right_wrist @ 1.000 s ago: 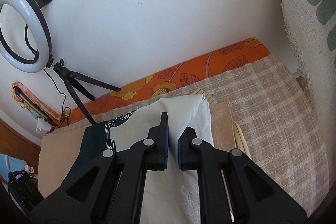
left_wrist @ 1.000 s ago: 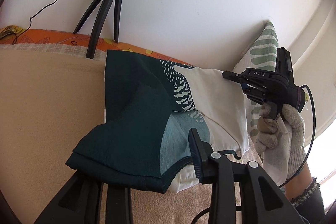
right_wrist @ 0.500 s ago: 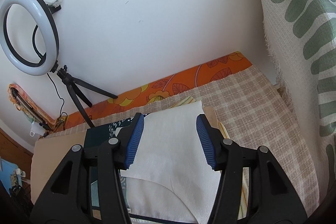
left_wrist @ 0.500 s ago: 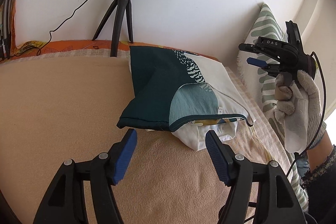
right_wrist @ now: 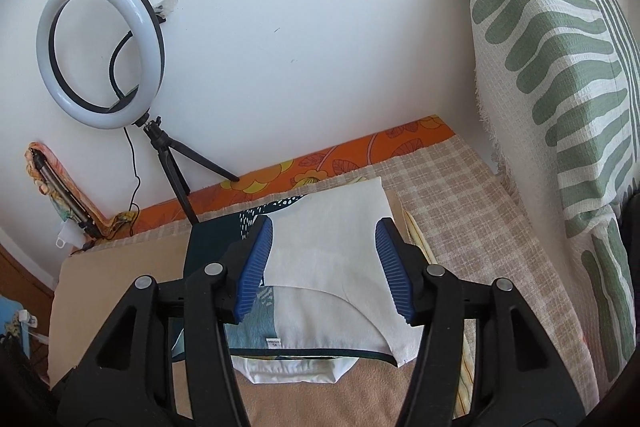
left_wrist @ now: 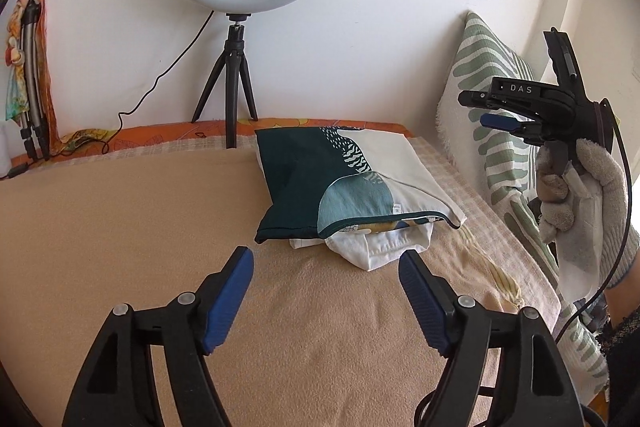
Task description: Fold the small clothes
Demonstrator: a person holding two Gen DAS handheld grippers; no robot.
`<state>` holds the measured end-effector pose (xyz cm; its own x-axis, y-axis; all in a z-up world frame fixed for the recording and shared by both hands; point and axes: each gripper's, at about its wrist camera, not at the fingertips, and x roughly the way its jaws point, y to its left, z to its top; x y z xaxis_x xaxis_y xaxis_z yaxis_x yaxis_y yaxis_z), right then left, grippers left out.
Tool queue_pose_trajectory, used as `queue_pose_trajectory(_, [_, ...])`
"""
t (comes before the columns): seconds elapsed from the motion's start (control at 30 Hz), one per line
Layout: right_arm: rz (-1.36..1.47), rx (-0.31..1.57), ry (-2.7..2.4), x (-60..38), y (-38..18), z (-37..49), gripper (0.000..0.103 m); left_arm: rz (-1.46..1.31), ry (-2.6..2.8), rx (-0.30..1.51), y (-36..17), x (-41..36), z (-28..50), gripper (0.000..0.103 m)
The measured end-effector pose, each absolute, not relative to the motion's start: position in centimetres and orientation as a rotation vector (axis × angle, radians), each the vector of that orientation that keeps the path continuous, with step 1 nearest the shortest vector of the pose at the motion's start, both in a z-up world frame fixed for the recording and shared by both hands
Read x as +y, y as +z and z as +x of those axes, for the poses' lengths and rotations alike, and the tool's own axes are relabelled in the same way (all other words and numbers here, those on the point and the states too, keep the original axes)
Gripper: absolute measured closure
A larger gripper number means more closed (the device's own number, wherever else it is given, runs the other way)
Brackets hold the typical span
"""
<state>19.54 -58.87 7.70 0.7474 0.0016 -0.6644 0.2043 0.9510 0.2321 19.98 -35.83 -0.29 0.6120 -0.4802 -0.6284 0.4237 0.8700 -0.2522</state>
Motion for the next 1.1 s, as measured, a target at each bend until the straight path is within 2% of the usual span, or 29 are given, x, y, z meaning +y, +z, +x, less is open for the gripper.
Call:
queue_pose_trajectory(0.33, [0.226,0.674,-0.121,-53.4,10.7,14.1,0.038,-0.034,-0.521,0.669,2.6,-33.3,16.6,0.010])
queue_pose_trajectory(0.57, [0.182,0.634,-0.116,-49.3,11.1,9.9,0.018,-0.003,-0.534,0.624,4.2,-31.4,14.4,0.000])
queue_pose_trajectory(0.87, [0.216,0.591,-0.188,-46.0,9.4,5.3,0.006,0.048,-0.554,0.600,4.1,-29.8,11.2,0.000])
queue_pose_trajectory(1.1, [0.234,0.586,-0.230,-44.4,7.2,3.8,0.005,0.115,-0.521,0.539,3.6,-28.8,9.2,0.000])
